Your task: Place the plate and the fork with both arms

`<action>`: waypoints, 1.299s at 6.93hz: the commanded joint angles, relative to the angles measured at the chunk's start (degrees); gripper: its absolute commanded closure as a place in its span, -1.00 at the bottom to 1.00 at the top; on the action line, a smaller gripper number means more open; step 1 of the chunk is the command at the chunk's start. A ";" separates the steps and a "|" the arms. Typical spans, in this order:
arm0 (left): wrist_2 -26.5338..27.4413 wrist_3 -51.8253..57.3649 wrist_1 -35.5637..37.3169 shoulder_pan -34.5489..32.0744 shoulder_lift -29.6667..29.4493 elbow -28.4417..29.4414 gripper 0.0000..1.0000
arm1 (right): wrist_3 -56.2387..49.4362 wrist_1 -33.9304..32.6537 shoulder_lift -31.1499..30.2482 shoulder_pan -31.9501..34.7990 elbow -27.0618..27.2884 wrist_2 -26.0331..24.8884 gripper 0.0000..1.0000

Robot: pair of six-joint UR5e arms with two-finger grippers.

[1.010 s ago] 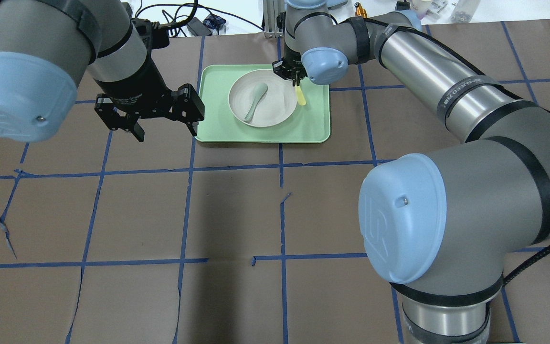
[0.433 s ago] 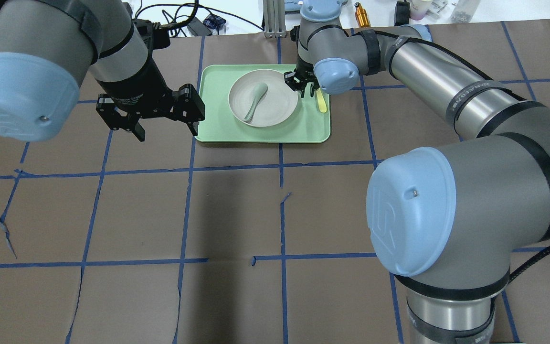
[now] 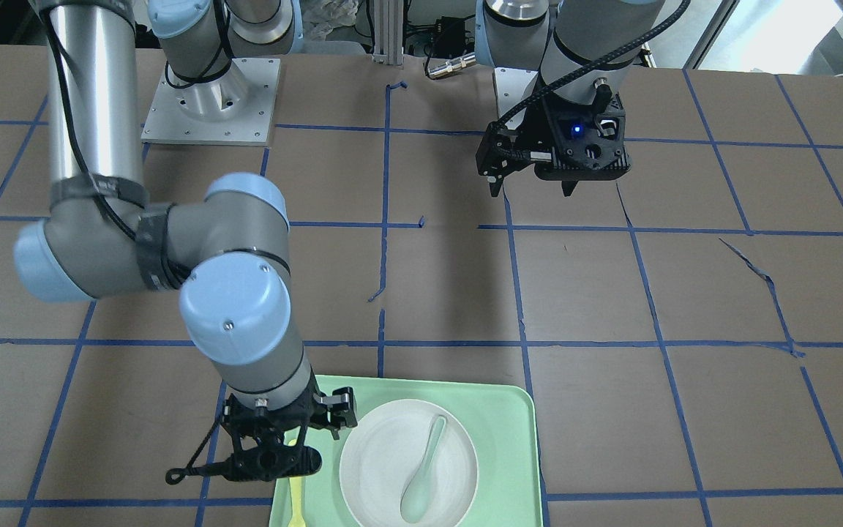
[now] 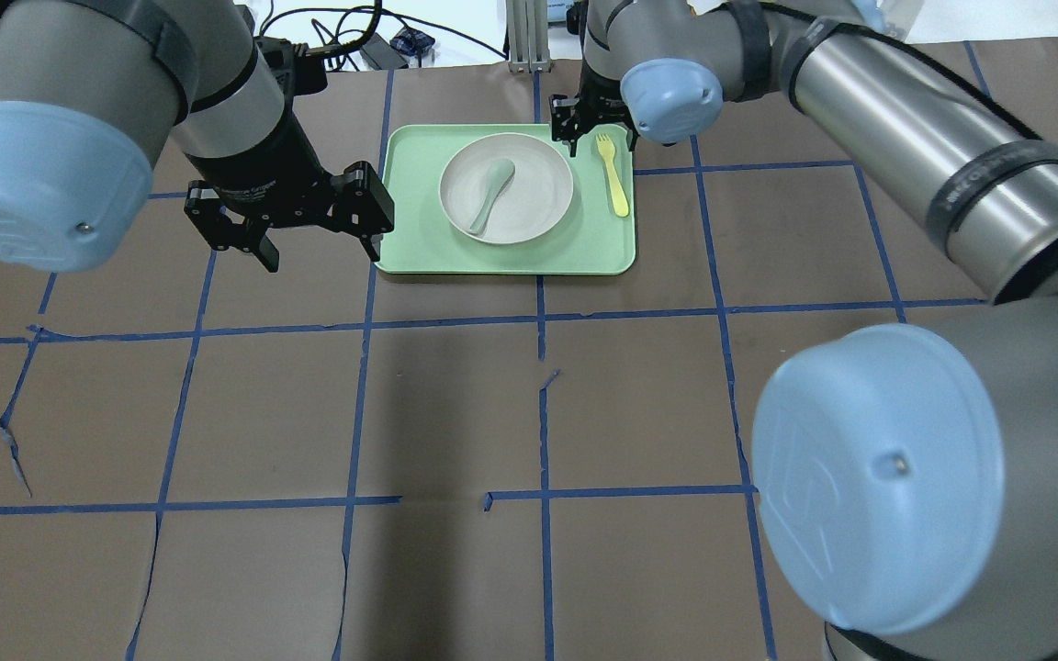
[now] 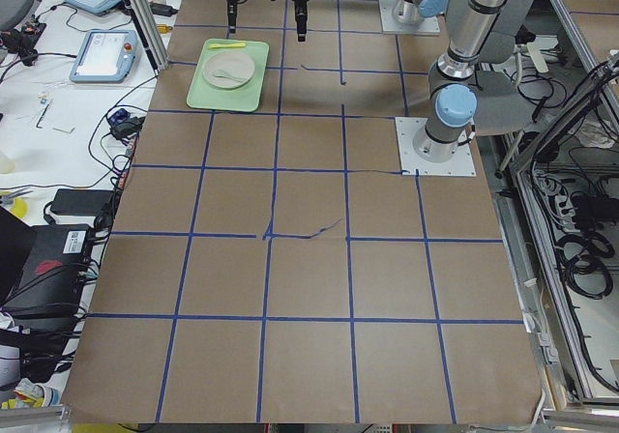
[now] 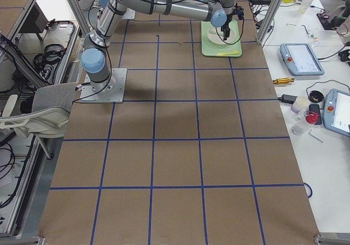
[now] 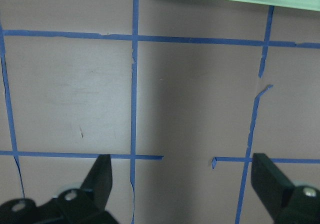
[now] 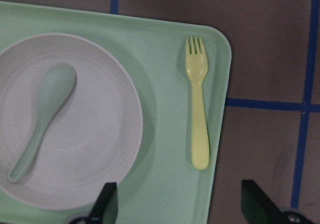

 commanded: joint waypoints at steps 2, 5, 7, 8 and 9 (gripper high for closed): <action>-0.04 0.00 -0.03 0.00 0.20 0.07 -1.00 | -7.37 14.07 -20.53 -7.31 8.72 -0.36 -1.00; 0.05 0.00 -0.03 -0.09 0.64 0.07 -1.00 | -7.34 15.96 -34.91 -7.87 24.02 -3.34 -1.00; 0.14 0.09 0.05 -0.09 0.73 0.16 -1.00 | -7.34 16.48 -34.93 -7.78 23.79 -3.00 -1.00; 0.14 0.09 -0.03 0.00 0.99 0.16 -1.00 | -7.34 16.40 -34.93 -7.78 23.61 -3.08 -1.00; 0.14 0.09 -0.03 0.00 0.91 0.16 -1.00 | -7.34 16.57 -34.67 -7.78 22.83 -2.82 -1.00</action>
